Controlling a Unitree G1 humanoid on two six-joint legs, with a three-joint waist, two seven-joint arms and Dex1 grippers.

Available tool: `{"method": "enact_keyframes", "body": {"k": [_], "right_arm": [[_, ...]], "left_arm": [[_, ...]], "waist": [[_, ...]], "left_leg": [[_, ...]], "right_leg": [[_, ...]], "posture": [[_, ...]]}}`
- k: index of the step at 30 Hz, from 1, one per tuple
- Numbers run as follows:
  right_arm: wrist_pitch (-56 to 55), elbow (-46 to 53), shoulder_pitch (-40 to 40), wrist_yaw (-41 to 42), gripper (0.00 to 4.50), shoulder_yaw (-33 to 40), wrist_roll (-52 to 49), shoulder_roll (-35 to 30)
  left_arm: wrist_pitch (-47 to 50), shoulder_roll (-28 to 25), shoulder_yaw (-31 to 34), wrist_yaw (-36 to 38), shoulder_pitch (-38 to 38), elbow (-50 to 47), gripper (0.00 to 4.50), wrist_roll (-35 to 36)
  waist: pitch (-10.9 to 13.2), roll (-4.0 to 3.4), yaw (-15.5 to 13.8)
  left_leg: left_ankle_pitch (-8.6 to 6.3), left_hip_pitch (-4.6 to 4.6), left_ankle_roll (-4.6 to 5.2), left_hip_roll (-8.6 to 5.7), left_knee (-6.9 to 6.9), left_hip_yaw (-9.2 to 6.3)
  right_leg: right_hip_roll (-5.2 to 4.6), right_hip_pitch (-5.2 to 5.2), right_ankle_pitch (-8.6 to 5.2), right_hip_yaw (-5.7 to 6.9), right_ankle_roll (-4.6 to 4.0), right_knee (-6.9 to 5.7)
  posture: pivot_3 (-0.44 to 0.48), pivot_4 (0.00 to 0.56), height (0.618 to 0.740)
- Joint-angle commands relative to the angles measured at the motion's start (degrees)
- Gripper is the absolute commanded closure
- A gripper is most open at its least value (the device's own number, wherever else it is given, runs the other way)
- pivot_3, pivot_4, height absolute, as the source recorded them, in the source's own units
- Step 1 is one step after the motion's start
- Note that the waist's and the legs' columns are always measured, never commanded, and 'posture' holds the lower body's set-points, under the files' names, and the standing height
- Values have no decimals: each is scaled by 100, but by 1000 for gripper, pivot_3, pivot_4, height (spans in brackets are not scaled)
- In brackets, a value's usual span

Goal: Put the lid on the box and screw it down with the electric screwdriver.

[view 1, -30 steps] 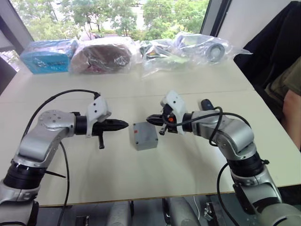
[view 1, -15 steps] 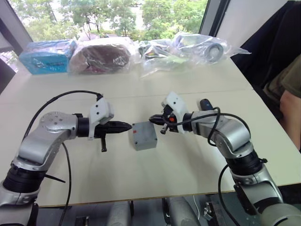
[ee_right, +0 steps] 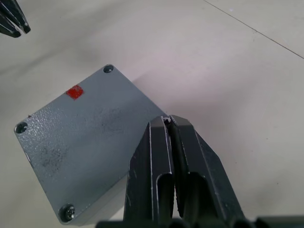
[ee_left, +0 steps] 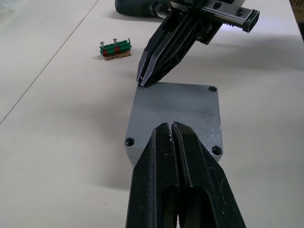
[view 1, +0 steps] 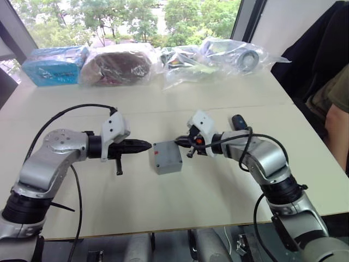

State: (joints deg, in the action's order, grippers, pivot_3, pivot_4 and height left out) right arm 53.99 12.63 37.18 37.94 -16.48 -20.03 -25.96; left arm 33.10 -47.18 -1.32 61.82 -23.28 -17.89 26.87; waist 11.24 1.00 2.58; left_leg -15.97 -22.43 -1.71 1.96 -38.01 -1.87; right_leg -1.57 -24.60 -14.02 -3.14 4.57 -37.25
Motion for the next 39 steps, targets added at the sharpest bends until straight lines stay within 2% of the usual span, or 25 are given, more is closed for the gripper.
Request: {"method": "enact_keyframes", "body": {"k": [1,2,4,5,8,9,11,14,15,18,21,23,25,27,32,39], "right_arm": [[-111,-69,-35,74,4444,-126,101,5],[-137,-94,-43,88,4444,-147,130,1],[-143,-109,-49,126,3917,-140,129,4],[-136,-108,-46,148,3794,-126,119,4],[-106,-43,-25,181,2538,-70,121,-47],[-77,-15,-7,179,2267,-26,116,-70],[-9,29,26,176,1365,56,96,-104],[444,296,196,75,258,543,-6,-406],[648,378,269,37,26,729,-39,-558],[1206,512,418,60,26,1067,-183,-1017],[1722,334,556,381,26,1201,-247,-1943],[1752,128,564,642,26,1125,-245,-2478],[1857,-408,713,863,26,752,-74,-3027],[1895,-832,882,1090,26,474,-12,-3302],[1991,-2101,1465,1396,26,-467,430,-3371],[2287,-3638,2356,1863,26,-1213,610,-2784]], "left_arm": [[-19,-75,171,-19,-21,-137,4500,70],[-15,-71,170,-24,-20,-139,4500,70],[-9,-62,165,-30,-23,-138,4500,70],[-12,-59,159,-30,-26,-132,4500,67],[-8,-50,150,-29,-27,-136,4500,75],[-7,-43,147,-27,-31,-132,4500,81],[-9,-33,140,-23,-41,-121,4500,85],[5,45,117,-18,-123,-100,4500,143],[15,73,113,-9,-159,-98,4500,174],[25,124,97,6,-211,-122,4500,202],[-2,195,47,12,-326,-172,4500,249],[-13,261,5,6,-415,-194,4500,262],[-10,307,-16,29,-486,-242,4500,303],[-18,333,-35,45,-521,-259,4500,307],[-74,423,-74,-16,-527,-263,4500,238],[-163,443,-59,-109,-325,-301,4500,171]], "waist": [[0,0,-1],[0,0,0],[0,0,2],[0,0,2],[0,0,-2],[0,0,-2],[0,0,-3],[0,0,-4],[1,-1,-17],[1,-1,-36],[1,0,-26],[1,-1,-36],[2,-1,-21],[2,0,21],[3,-1,89],[3,-1,128]], "left_leg": [[0,0,0,0,0,0],[0,1,0,0,0,0],[0,1,0,0,0,0],[0,1,0,0,0,0],[0,1,0,0,0,0],[0,1,0,0,0,0],[0,1,0,0,0,0],[0,1,0,0,0,0],[0,1,0,0,0,0],[0,-5,0,-4,-1,1],[0,-3,0,-4,-2,2],[0,-3,0,-4,5,0],[0,-3,0,-4,5,3],[0,-2,0,-3,4,9],[0,6,1,-1,5,12],[0,2,1,-2,1,13]], "right_leg": [[0,0,0,0,0,0],[1,0,0,0,0,-1],[1,0,0,0,0,-1],[0,0,0,0,0,-1],[0,0,0,0,-1,-1],[0,0,0,0,-1,-1],[0,0,0,0,-1,-1],[0,0,0,0,-1,-1],[0,0,0,0,0,-1],[-7,0,0,0,-1,1],[-6,1,-1,0,-2,6],[-5,1,-1,1,-1,10],[-5,1,-2,0,-1,12],[-5,0,-3,-4,-3,15],[1,0,-4,-11,-8,9],[-1,0,0,-13,-2,9]], "posture": [[0,150,740],[0,150,740],[0,150,740],[0,150,740],[0,150,740],[0,150,740],[0,150,740],[0,150,740],[0,150,740],[0,150,740],[0,150,740],[0,150,740],[0,150,740],[0,150,740],[0,150,740],[0,150,740]]}}
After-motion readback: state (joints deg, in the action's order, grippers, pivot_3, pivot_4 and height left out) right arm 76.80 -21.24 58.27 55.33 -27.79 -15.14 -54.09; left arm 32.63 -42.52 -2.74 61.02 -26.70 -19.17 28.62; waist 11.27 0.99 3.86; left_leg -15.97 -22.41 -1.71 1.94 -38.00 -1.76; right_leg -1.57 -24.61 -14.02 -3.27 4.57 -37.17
